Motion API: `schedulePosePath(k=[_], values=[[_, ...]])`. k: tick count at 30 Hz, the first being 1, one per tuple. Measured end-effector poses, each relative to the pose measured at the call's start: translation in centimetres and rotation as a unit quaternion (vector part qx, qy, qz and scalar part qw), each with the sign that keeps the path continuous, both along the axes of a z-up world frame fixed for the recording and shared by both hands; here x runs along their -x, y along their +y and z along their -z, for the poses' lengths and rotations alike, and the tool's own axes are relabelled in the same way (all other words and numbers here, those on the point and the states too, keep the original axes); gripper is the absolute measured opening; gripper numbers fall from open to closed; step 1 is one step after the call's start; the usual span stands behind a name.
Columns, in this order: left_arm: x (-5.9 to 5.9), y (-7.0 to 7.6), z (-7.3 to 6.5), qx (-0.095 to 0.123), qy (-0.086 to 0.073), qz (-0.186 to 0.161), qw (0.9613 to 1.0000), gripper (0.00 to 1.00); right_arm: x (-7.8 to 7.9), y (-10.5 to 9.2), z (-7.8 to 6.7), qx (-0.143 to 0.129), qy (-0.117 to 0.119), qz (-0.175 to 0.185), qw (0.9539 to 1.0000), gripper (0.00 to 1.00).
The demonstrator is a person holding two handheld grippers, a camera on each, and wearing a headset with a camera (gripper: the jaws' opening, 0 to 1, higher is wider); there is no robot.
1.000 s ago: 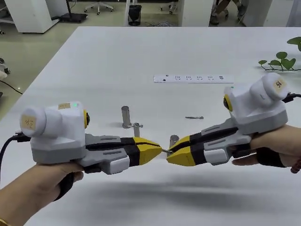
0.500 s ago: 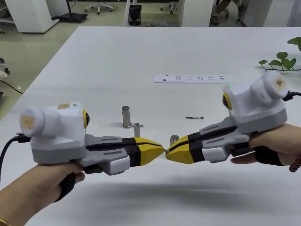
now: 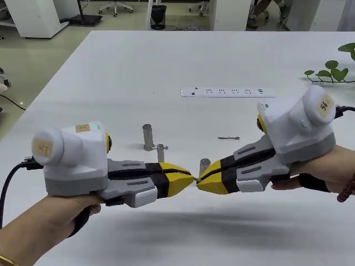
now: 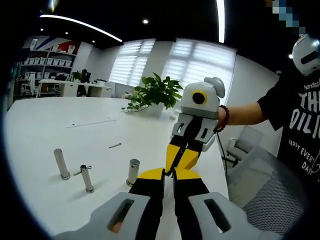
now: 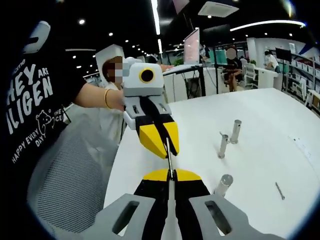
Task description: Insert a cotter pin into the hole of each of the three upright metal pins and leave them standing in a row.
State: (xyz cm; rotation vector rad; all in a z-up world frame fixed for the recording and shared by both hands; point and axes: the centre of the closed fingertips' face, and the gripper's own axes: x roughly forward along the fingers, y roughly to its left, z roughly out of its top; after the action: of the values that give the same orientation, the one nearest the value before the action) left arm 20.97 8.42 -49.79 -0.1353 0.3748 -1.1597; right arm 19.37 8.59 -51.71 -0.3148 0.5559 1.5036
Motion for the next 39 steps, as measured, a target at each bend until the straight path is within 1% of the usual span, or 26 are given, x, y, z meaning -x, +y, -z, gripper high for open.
schedulePosePath(k=[3, 5, 7, 9, 10, 12, 14, 16, 17, 19, 23, 25, 27, 28, 29, 30, 32, 33, 35, 37, 39], values=[[-0.3, 0.0, 0.1, -0.008, -0.006, -0.011, 0.9999, 0.05, -0.3, -0.1, 0.1, 0.004, -0.005, 0.003, 1.0, 0.0], [-0.5, 0.0, 0.1, -0.01, -0.013, -0.018, 0.9997, 0.05, -0.6, -0.1, 0.1, 0.003, -0.005, 0.009, 0.9999, 0.0], [-0.8, 0.1, 0.1, -0.016, -0.02, -0.025, 0.9993, 0.06, -0.9, -0.3, 0.2, 0.007, -0.013, 0.012, 0.9998, 0.0], [-1.0, 0.0, 0.2, -0.022, -0.023, -0.03, 0.999, 0.07, -1.1, -0.5, 0.2, 0.01, -0.017, 0.014, 0.9997, 0.0], [-1.0, 0.0, 0.3, -0.023, -0.024, -0.032, 0.999, 0.08, -1.1, -0.5, 0.2, 0.01, -0.017, 0.016, 0.9997, 0.0], [-1.3, 0.1, 0.5, -0.033, -0.031, -0.042, 0.9981, 0.13, -1.5, -0.8, 0.3, 0.013, -0.022, 0.02, 0.9995, 0.0], [-1.7, 0.1, 0.5, -0.029, -0.034, -0.055, 0.9975, 0.12, -1.9, -1.3, 0.5, 0.026, -0.028, 0.026, 0.9989, 0.0], [-1.9, 0.1, 0.4, -0.023, -0.033, -0.067, 0.9969, 0.11, -2.4, -1.7, 0.8, 0.037, -0.03, 0.037, 0.9982, 0.0], [-2.1, 0.1, 0.4, -0.021, -0.039, -0.073, 0.9963, 0.12, -2.6, -2.0, 0.9, 0.045, -0.034, 0.038, 0.9977, 0.0], [-2.2, 0.0, 0.5, -0.022, -0.043, -0.08, 0.9956, 0.16, -2.8, -2.3, 1.1, 0.051, -0.038, 0.041, 0.9971, 0.0], [-2.6, -0.1, 1.2, -0.044, -0.056, -0.098, 0.9926, 0.19, -3.4, -3.2, 1.5, 0.071, -0.048, 0.047, 0.9952, 0.0], [-3.0, 0.0, 1.6, -0.058, -0.064, -0.108, 0.9904, 0.21, -3.7, -3.6, 1.8, 0.082, -0.056, 0.048, 0.9939, 0.0], [-3.3, 0.0, 1.8, -0.067, -0.069, -0.119, 0.9883, 0.23, -3.9, -3.9, 2.0, 0.092, -0.06, 0.047, 0.9929, 0.0], [-3.3, -0.1, 2.0, -0.068, -0.07, -0.121, 0.9879, 0.24, -4.0, -4.1, 2.1, 0.096, -0.063, 0.047, 0.9922, 0.0], [-3.6, 0.0, 2.2, -0.073, -0.068, -0.133, 0.9861, 0.24, -4.0, -4.1, 2.2, 0.098, -0.064, 0.047, 0.992, 0.0], [-3.7, 0.0, 2.3, -0.075, -0.068, -0.136, 0.9855, 0.24, -4.1, -4.3, 2.2, 0.102, -0.066, 0.047, 0.9915, 0.0], [-4.2, 0.3, 2.7, -0.089, -0.072, -0.158, 0.9808, 0.24, -4.4, -4.6, 2.4, 0.112, -0.073, 0.045, 0.99, 0.0], [-4.5, 0.4, 2.9, -0.092, -0.069, -0.169, 0.9788, 0.24, -4.5, -4.8, 2.5, 0.118, -0.078, 0.043, 0.9891, 0.0], [-4.8, 0.4, 3.1, -0.094, -0.066, -0.179, 0.977, 0.24, -4.6, -5.0, 2.7, 0.124, -0.08, 0.042, 0.9882, 0.0], [-5.0, 0.3, 3.5, -0.098, -0.065, -0.19, 0.9747, 0.24, -4.8, -5.3, 3.0, 0.136, -0.089, 0.037, 0.9861, 0.0], [-5.1, 0.0, 3.9, -0.098, -0.059, -0.193, 0.9746, 0.24, -5.0, -5.5, 3.2, 0.145, -0.095, 0.034, 0.9843, 0.0]])
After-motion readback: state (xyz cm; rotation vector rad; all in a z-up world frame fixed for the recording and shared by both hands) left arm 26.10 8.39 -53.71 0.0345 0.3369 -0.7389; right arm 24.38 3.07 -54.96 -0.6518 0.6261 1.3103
